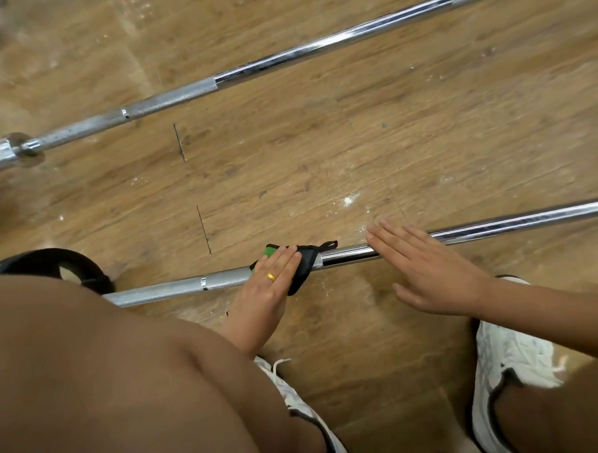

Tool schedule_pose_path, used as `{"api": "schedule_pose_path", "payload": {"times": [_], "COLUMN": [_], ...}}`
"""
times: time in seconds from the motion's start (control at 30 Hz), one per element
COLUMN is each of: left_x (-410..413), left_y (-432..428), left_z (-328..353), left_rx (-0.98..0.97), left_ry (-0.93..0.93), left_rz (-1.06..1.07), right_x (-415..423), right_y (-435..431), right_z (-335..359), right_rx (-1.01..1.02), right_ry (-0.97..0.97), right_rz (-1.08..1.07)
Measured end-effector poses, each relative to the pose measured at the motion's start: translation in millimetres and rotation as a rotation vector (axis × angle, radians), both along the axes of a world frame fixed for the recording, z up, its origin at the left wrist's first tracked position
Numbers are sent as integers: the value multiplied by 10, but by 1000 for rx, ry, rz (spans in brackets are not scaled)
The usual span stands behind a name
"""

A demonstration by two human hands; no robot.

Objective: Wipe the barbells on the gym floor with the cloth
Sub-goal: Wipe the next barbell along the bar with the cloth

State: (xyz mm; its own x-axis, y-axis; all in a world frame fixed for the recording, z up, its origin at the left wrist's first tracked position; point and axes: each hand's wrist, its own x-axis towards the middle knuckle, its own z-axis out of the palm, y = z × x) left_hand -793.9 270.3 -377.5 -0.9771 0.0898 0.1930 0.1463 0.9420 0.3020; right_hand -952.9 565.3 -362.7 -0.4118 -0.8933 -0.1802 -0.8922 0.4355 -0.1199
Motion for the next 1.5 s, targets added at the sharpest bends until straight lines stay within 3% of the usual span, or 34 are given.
{"api": "schedule_pose_path", "payload": {"times": [0.37, 0.57, 0.8, 1.07, 1.3, 1.5], "left_x": [134, -57, 6, -203, -454, -730], "left_y": [64, 124, -46, -293, -228, -519], "left_z": [16, 26, -49, 60, -11, 129], "left_rx": [21, -64, 18, -149, -140, -181], "left_ry": [-7, -3, 23, -14, -24, -41], "left_rz": [154, -40, 164, -92, 91, -24], "right_x": [195, 167, 34, -197, -476, -780], "right_y": [-19, -95, -153, -291, -439, -596], "right_z": [-67, -57, -38, 16, 41, 48], "right_rx": [-50, -30, 11, 72, 51, 45], "right_ry": [94, 92, 81, 49, 4, -60], "right_rz": [-64, -77, -75, -77, -91, -101]}}
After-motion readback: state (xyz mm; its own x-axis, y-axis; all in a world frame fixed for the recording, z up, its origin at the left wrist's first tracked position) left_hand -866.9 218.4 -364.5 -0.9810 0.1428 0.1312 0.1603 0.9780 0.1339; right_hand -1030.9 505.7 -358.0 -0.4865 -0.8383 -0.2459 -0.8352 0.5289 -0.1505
